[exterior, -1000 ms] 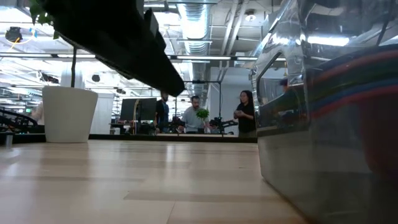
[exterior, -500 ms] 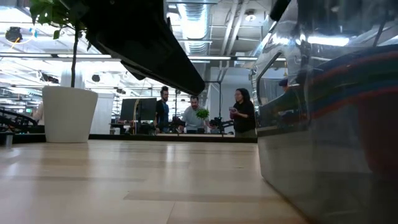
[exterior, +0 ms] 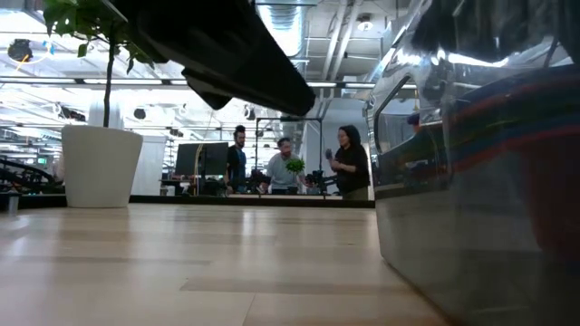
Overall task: Nest measuring cups in basket
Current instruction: Stack the dark blue measuring cup on top of the orange measuring cup in the black bin
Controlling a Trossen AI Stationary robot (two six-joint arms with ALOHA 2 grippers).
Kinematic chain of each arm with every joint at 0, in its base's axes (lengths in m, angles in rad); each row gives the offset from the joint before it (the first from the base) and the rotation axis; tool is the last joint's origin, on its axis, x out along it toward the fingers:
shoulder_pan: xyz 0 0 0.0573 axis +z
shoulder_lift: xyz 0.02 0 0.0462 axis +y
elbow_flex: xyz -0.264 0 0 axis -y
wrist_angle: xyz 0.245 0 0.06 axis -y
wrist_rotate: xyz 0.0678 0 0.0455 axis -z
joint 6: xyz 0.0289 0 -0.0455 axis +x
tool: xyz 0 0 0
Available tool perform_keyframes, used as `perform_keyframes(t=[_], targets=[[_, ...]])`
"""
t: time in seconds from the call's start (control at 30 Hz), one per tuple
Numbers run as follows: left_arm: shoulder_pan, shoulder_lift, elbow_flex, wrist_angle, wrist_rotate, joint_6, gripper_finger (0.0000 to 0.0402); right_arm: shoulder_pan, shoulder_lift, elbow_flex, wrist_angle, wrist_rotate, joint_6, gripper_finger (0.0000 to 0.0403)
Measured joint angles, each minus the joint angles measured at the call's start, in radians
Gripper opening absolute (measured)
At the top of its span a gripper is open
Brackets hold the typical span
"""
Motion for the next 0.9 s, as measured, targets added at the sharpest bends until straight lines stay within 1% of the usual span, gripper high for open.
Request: perform_keyframes(t=[0.13,0.3,0.43,0.63,0.8,0.9], targets=[[0.004,0.000,0.000,0.020,0.004,0.027,0.0011,0.000,0.000,0.000,-0.009,0.003,0.006,0.0026],[0.013,0.000,0.000,0.029,0.051,0.027,0.0011,-0.010,0.000,0.000,-0.009,0.043,0.007,0.0015],[0.014,0.000,0.000,0.064,0.068,0.029,0.0011,-0.017,0.000,0.000,-0.009,0.046,0.007,0.0020],[0.014,0.000,0.000,0.073,0.092,0.026,0.0011,-0.017,0.000,0.000,-0.027,0.045,0.007,0.0035],[0.016,0.001,0.000,0.092,0.102,0.042,0.0011,-0.017,0.000,0.000,-0.027,0.042,0.007,0.0027],[0.022,0.006,0.000,0.108,0.129,0.048,0.0011,-0.017,0.000,0.000,-0.027,0.042,0.009,0.0019]])
